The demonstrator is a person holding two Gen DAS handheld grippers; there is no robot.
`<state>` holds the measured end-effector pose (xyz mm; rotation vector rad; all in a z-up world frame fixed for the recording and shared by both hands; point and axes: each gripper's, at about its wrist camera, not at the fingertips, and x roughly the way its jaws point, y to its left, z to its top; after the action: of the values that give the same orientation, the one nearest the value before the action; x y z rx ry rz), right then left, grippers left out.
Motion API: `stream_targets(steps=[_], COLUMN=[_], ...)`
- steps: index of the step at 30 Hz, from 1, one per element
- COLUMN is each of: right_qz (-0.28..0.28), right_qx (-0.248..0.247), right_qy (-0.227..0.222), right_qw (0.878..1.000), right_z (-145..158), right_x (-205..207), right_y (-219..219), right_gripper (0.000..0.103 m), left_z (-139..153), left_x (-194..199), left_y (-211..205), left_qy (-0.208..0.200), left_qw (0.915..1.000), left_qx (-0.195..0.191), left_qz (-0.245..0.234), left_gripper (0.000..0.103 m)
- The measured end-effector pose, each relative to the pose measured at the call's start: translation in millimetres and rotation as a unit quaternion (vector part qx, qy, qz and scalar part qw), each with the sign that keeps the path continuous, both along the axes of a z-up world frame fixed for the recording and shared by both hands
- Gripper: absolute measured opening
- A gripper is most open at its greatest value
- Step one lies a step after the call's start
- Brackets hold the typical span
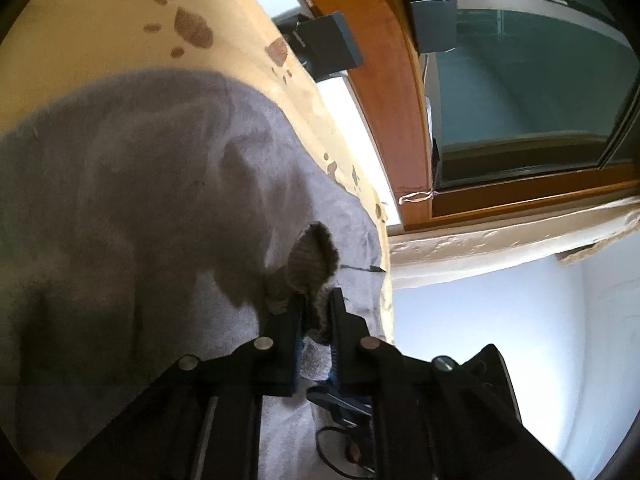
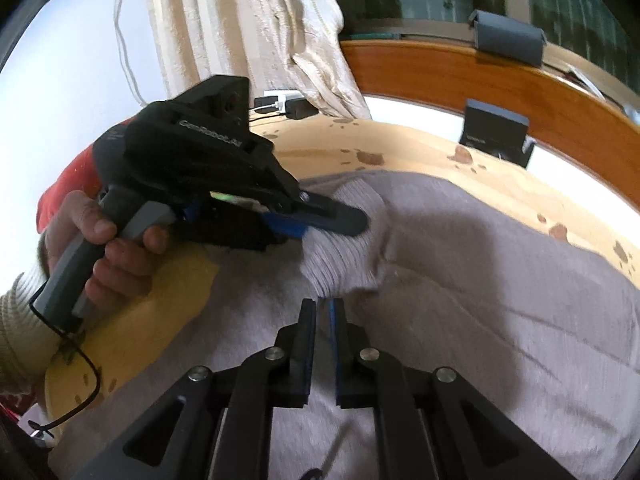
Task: Fold clothes
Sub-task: 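Fold the hem up over the sweater body with the left gripper and release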
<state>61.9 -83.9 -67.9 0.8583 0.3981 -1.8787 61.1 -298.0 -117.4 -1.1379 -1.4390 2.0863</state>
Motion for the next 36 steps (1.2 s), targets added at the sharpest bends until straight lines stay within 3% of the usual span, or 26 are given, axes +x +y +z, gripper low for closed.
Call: stream_targets(steps=[3, 6, 8, 9, 10, 14, 17, 20, 23, 26, 29, 36], right_qz=[-0.008, -0.02, -0.036, -0.055, -0.076, -0.172, -0.261, -0.315, -0.29, -0.273, -0.292, -0.318], right_qx=[0.005, 0.008, 0.012, 0.014, 0.012, 0.003, 0.017, 0.024, 0.023, 0.052, 0.088, 0.1], right_qy=[-0.005, 0.0, 0.01, 0.021, 0.032, 0.033, 0.031, 0.02, 0.002, 0.001, -0.005, 0.009], right_qw=[1.0, 1.0, 0.999, 0.998, 0.997, 0.984, 0.965, 0.949, 0.957, 0.961, 0.952, 0.943], right_z=[-1.9, -1.0, 1.0, 2.9, 4.9, 16.0, 22.7, 21.1, 16.9, -0.4, -17.2, -18.4], right_x=[-0.8, 1.5, -1.1, -3.0, -3.9, -25.4, -42.8, -72.0, -88.5, -110.7, -127.9, -132.7], right_y=[9.3, 23.8, 38.0, 47.4, 51.0, 101.1, 139.1, 160.4, 158.0, 140.6, 144.6, 161.5], right_gripper=[0.011, 0.017, 0.04, 0.062, 0.068, 0.068, 0.068, 0.067, 0.067, 0.067, 0.067, 0.069], left_z=[6.9, 23.4, 33.8, 36.7, 39.6, 42.2, 36.2, 24.8, 20.9, 21.5, 22.2, 25.1], left_x=[4.6, 11.4, 16.5, 19.9, 23.4, 35.6, 39.9, 39.6, 37.8, 37.5, 40.2, 46.9], left_y=[-6.6, -12.0, -14.0, -15.3, -16.5, -18.5, -17.4, -15.4, -14.1, -13.9, -17.3, -17.8], left_qy=[-0.003, 0.003, 0.01, 0.013, 0.015, 0.006, -0.013, -0.032, -0.039, -0.041, -0.048, -0.059], left_qw=[0.9992, 0.9949, 0.9911, 0.9897, 0.9881, 0.9802, 0.9726, 0.9714, 0.9706, 0.9682, 0.9635, 0.9566], left_qx=[-0.034, -0.096, -0.128, -0.138, -0.149, -0.195, -0.23, -0.234, -0.236, -0.245, -0.261, -0.283], left_qz=[0.018, 0.033, 0.037, 0.037, 0.037, 0.033, 0.029, 0.025, 0.025, 0.029, 0.034, 0.033], left_gripper=[0.01, 0.01, 0.01, 0.01, 0.01, 0.01, 0.011, 0.011, 0.011, 0.011, 0.016, 0.017])
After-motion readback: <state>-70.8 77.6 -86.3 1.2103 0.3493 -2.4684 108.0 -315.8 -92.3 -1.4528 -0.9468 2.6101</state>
